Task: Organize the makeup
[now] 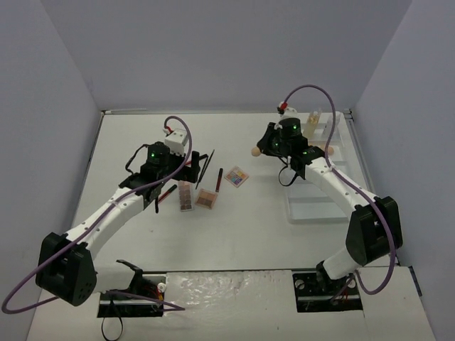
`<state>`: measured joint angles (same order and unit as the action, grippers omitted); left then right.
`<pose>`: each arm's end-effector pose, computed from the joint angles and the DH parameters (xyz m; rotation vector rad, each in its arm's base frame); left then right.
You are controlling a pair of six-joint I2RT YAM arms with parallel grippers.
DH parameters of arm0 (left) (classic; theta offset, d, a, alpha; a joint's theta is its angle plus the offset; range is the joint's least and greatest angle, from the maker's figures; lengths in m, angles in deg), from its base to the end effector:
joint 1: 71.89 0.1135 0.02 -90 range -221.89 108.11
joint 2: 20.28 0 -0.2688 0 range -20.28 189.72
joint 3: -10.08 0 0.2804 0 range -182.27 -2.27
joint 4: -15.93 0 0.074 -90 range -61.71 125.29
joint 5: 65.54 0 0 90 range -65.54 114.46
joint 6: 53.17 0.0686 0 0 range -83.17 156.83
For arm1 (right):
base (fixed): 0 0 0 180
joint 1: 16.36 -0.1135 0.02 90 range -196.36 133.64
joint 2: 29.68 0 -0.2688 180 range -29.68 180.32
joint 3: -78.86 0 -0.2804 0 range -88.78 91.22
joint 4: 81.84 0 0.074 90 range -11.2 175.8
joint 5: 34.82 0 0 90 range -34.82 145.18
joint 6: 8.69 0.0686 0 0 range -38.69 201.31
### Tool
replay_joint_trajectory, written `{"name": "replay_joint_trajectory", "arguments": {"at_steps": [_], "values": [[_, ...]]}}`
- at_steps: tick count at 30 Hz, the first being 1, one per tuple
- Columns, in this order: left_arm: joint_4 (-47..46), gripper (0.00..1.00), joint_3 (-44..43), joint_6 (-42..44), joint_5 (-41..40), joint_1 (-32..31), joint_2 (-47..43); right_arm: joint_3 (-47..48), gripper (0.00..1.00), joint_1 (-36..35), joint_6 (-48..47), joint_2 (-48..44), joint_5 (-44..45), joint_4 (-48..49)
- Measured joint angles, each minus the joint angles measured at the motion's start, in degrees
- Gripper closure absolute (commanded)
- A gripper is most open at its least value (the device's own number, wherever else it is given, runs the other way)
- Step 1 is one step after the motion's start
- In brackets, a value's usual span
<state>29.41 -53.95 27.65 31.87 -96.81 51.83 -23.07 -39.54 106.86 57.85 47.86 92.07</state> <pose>0.3111 -0.1543 0.2777 0.3571 1.9470 -0.5168 0.3843 0.1741 0.2979 -0.0530 1.8994 0.7054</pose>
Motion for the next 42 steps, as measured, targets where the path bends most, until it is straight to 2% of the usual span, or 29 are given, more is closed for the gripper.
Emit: {"name": "replay_joint_trajectory", "arguments": {"at_steps": [8, 16, 18, 20, 25, 30, 35, 40, 42], "values": [[12.8, 0.03, 0.0, -4.3, -14.9, 11.5, -6.9, 0.2, 1.0, 9.6, 0.6, 3.9, 16.2, -1.0], [15.5, 0.03, 3.1, -3.2, -21.4, 12.2, -13.2, 3.3, 0.99, 15.6, 2.0, 18.0, 17.0, 1.2], [15.7, 0.03, 4.1, -3.2, -21.6, 12.2, -13.2, 3.4, 0.93, 17.1, 2.7, 20.9, 15.2, 2.7], [15.7, 0.03, 4.5, -3.1, -21.8, 12.2, -13.0, 3.4, 0.68, 18.3, 3.3, 23.1, 13.3, 4.1], [15.4, 0.03, 4.6, -3.0, -21.9, 12.2, -13.0, 3.4, 0.38, 20.1, 3.8, 24.2, 11.3, 6.9], [15.2, 0.03, 4.6, -3.0, -21.7, 12.2, -13.0, 3.4, 0.3, 20.1, 1.3, 23.0, 11.4, 5.1], [14.7, 0.03, 4.6, -3.0, -20.8, 12.2, -12.9, 3.4, 0.19, 18.4, -3.0, 16.0, 11.7, 1.7], [14.1, 0.03, 4.6, -3.0, -20.1, 12.2, -11.8, 3.3, 0.01, 9.0, -10.2, 7.4, 11.9, 0.7], [14.0, 0.03, 4.6, -3.0, -19.8, 12.2, -11.6, 3.3, 0.0, 4.4, -13.4, 5.6, 10.2, 0.8]]}}
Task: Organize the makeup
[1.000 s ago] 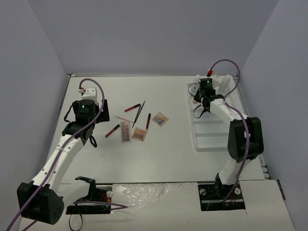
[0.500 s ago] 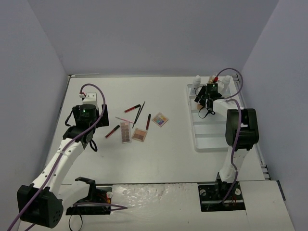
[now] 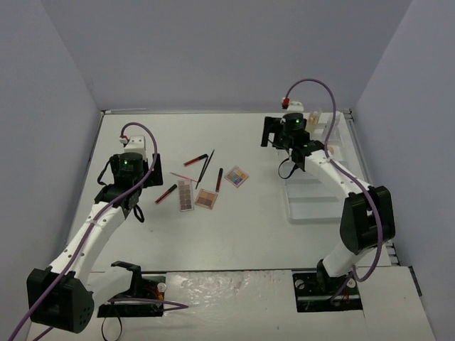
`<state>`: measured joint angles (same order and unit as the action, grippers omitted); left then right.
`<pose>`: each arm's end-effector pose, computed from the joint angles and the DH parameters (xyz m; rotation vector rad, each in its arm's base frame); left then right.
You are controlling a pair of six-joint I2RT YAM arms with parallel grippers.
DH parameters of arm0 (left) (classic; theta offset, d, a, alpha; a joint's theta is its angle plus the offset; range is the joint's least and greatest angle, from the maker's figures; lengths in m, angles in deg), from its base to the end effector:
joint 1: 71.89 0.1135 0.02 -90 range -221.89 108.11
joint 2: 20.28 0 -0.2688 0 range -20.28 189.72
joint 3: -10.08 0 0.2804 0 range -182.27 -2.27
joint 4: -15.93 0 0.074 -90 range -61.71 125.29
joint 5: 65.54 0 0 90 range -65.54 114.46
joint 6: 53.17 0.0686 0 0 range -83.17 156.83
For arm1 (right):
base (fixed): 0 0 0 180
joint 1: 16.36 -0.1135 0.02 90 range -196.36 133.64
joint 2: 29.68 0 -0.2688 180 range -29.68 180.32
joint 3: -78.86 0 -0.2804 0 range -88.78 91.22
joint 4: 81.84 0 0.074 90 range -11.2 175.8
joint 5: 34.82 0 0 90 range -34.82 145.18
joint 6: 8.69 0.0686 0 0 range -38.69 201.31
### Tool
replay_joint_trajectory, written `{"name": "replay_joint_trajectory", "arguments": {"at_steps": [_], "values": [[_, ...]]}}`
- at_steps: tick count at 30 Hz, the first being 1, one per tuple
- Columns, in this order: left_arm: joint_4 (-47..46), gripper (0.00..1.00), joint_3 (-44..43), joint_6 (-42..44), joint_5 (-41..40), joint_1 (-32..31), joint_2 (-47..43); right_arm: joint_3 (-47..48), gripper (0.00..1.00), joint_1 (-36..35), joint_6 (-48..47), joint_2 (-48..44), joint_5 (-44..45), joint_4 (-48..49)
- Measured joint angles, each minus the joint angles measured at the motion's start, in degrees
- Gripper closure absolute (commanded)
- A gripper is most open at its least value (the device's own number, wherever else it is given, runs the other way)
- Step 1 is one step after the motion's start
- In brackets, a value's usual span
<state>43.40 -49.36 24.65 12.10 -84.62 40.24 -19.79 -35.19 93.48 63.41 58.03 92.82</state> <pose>0.2880 -0.0500 0.2748 -0.1222 2.0532 -0.0461 0.4225 0.1405 0.2830 -0.0747 1.8799 0.3263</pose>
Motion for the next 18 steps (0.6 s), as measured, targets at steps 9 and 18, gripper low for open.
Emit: {"name": "replay_joint_trajectory", "arguments": {"at_steps": [9, 18], "values": [[-0.5, 0.03, 0.0, 0.0, 0.3, 0.0, 0.3, 4.5, 0.0, -5.0, -16.1, 9.9, -12.2, -6.7], [-0.7, 0.03, 0.0, 0.0, 0.3, 0.0, 0.3, 6.7, 0.0, -9.9, -24.9, 18.2, -20.0, -12.2]]}}
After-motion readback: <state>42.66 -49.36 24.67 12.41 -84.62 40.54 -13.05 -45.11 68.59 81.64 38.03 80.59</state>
